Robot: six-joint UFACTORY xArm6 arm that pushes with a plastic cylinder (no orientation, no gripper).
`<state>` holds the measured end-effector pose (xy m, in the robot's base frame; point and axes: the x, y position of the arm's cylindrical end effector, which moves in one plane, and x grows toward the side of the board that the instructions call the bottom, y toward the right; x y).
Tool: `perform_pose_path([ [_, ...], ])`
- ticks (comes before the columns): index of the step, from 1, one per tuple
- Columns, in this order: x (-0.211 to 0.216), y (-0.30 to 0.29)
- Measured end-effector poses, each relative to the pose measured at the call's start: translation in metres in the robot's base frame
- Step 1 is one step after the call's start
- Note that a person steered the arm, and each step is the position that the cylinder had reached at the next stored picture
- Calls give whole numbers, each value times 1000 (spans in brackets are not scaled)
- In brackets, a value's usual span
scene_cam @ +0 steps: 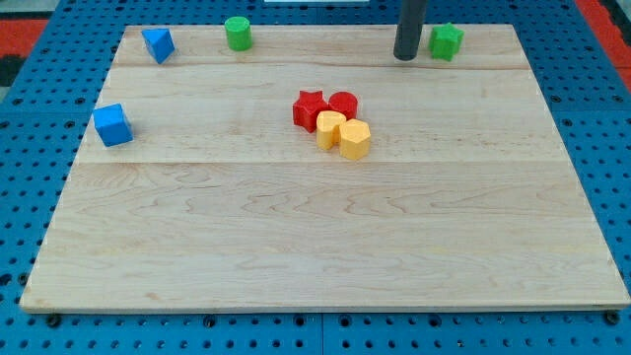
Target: Move the green star to the top right of the red circle
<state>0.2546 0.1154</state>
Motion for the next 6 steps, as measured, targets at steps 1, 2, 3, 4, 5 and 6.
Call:
perform_pose_path([
  [1, 11, -25],
  [2, 33, 11],
  [3, 30, 80],
  [4, -3, 133],
  [5, -33, 98],
  [6, -33, 15],
])
